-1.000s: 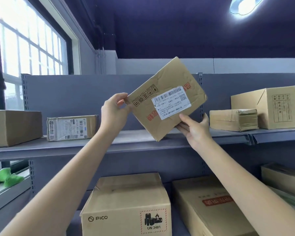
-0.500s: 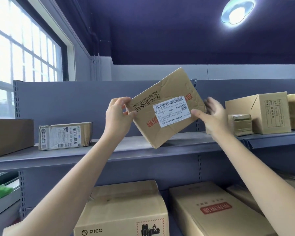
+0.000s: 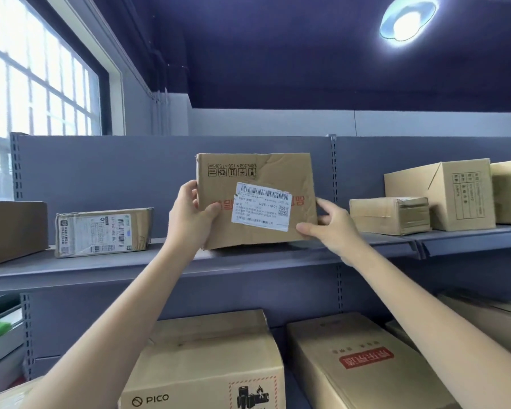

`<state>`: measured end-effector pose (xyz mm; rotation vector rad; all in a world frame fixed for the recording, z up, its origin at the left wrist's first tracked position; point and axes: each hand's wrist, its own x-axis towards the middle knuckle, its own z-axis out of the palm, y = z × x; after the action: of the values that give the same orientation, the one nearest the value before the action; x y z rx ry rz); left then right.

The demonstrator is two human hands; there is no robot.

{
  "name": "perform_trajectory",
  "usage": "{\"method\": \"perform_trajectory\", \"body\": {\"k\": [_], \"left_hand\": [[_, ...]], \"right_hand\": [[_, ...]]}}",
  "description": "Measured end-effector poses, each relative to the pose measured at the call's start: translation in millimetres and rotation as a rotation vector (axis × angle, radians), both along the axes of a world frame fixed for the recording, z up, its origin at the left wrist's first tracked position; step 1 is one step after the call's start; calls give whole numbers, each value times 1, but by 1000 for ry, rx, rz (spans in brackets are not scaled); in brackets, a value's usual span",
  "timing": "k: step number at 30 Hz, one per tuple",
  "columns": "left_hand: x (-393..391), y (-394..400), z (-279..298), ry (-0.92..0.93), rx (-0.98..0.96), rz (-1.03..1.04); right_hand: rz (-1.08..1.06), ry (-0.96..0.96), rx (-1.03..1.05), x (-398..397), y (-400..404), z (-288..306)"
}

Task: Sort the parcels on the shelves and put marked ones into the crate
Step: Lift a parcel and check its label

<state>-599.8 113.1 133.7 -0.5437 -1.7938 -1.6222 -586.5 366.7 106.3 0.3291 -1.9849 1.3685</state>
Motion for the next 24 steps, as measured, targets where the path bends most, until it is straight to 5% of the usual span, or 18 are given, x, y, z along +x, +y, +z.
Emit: {"method": "perform_trajectory", "body": {"k": [6,10,15,24], "left_hand": [[7,-27,11,142,-302,317],[11,-26,29,323,-645,472],[-2,-18,30,301,-927,553],[-41,-46,24,301,-1015,731]], "right_hand": [[-89,107,59,1,-20,19],[-249,265,308,2,-32,54],[-335,219,527,-18,-49,75],[-338,229,548,-62,-85,71]]}}
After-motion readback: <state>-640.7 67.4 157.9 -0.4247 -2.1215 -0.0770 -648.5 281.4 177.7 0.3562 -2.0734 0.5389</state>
